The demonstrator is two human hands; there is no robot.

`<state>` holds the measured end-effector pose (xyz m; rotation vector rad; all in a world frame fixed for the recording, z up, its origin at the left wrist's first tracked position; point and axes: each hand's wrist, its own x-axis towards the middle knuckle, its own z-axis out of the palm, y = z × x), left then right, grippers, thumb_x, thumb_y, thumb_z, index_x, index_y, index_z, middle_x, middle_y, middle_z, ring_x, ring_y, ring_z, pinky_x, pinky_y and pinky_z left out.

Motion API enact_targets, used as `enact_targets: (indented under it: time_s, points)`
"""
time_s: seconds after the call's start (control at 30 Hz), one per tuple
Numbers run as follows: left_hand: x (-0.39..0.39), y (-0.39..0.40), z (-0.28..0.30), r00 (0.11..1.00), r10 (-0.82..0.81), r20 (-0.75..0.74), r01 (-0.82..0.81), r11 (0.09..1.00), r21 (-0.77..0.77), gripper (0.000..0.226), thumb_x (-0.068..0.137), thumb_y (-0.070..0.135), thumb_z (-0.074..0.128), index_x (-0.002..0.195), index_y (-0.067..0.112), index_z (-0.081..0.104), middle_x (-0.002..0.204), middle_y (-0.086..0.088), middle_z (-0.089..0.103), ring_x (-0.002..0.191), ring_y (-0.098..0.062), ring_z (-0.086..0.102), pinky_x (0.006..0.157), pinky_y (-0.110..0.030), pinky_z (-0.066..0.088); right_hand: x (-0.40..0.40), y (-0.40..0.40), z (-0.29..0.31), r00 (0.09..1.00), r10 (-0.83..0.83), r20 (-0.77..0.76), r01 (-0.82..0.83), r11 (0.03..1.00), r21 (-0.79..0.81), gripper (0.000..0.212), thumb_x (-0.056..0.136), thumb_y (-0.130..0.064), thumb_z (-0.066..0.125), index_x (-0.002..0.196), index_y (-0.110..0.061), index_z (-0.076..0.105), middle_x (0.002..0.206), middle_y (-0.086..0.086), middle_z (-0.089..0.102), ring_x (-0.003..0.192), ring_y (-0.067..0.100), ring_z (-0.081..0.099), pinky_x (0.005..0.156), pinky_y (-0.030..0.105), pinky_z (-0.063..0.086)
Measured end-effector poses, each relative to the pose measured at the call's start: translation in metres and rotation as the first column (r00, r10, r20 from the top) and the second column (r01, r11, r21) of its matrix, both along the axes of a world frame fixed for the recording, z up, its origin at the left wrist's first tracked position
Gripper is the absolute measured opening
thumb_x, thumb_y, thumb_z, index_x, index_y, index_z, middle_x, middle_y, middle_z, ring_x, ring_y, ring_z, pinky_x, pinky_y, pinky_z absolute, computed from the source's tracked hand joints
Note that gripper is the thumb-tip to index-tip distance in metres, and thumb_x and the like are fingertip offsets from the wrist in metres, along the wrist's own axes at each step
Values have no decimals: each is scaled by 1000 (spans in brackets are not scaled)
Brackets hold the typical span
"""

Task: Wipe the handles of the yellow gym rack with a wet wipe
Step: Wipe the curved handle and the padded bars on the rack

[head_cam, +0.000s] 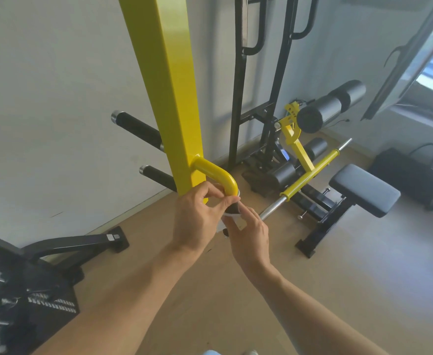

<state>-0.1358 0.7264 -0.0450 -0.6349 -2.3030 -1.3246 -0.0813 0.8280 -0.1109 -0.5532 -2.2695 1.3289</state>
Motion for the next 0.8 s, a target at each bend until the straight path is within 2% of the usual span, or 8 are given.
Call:
enact_targets:
  time_s: [0.13, 0.23, 0.3, 0.37, 0.4, 0.53, 0.7, 0.8]
  points:
    - [-3, -8, -3, 976, -69, -208, 44, 992, -122, 22, 76, 32, 84, 88, 16, 75, 79, 5, 75, 69, -8, 66, 63, -13, 46, -1, -2, 13, 993, -44, -110, 34, 995, -93, 51, 89, -29, 70, 137, -40, 57, 100, -3, 76, 84, 15, 70, 80, 27, 55]
    - [-6, -13, 1, 940, -103, -325, 29, 974, -225, 26, 77, 31, 83, 96, 16, 74, 77, 1, 77, 61, -14, 69, 57, -16, 47, 1, -2, 3, 1000, 8, -13, -9, 999, -49, 50, 91, -27, 69, 137, -40, 56, 96, -6, 76, 84, 17, 70, 78, 31, 56]
    - [-9, -14, 8, 933, -141, -331, 42, 957, -289, 42, 80, 35, 79, 117, 19, 67, 77, 1, 76, 59, -15, 69, 54, -19, 52, 3, -1, -6, 999, 19, 43, -19, 1000, 1, 44, 91, -28, 68, 132, -41, 60, 105, -12, 74, 91, 18, 68, 80, 37, 56]
    - [-11, -13, 14, 929, -177, -324, 53, 933, -357, 68, 83, 41, 73, 144, 23, 49, 79, 2, 77, 61, -12, 69, 56, -24, 57, 3, -2, -3, 1000, 13, -1, -13, 1000, -19, 37, 91, -31, 66, 126, -42, 64, 108, -19, 71, 94, 19, 67, 82, 42, 56]
    - [-12, -13, 17, 928, -187, -322, 58, 927, -371, 71, 83, 42, 72, 146, 23, 47, 83, 2, 78, 65, -13, 71, 59, -27, 59, 2, -1, 1, 999, -1, -37, -2, 998, -64, 36, 91, -34, 66, 126, -42, 64, 108, -20, 70, 94, 19, 68, 82, 43, 57]
    - [-16, -9, 21, 954, -141, -266, 37, 932, -360, 58, 77, 46, 80, 128, 22, 67, 93, 1, 80, 79, -16, 74, 67, -28, 60, -4, 2, 11, 992, -61, -115, 34, 974, -226, 41, 89, -33, 68, 128, -45, 63, 101, -4, 76, 84, 18, 70, 77, 31, 57]
    - [-18, -6, 24, 969, -112, -221, 26, 933, -358, 54, 76, 50, 79, 125, 29, 70, 87, 5, 79, 73, -13, 71, 64, -24, 57, 3, 3, -11, 998, 12, 54, -6, 994, -110, 36, 90, -22, 71, 125, -31, 69, 95, -9, 76, 76, 9, 65, 66, 25, 47]
    - [-19, -5, 23, 969, -129, -212, 49, 937, -346, 55, 76, 48, 80, 126, 27, 69, 89, 4, 79, 75, -14, 72, 65, -23, 56, 2, 4, 4, 994, -63, -84, 46, 979, -197, 39, 92, -23, 69, 130, -31, 66, 97, -10, 77, 74, -2, 68, 65, 18, 51]
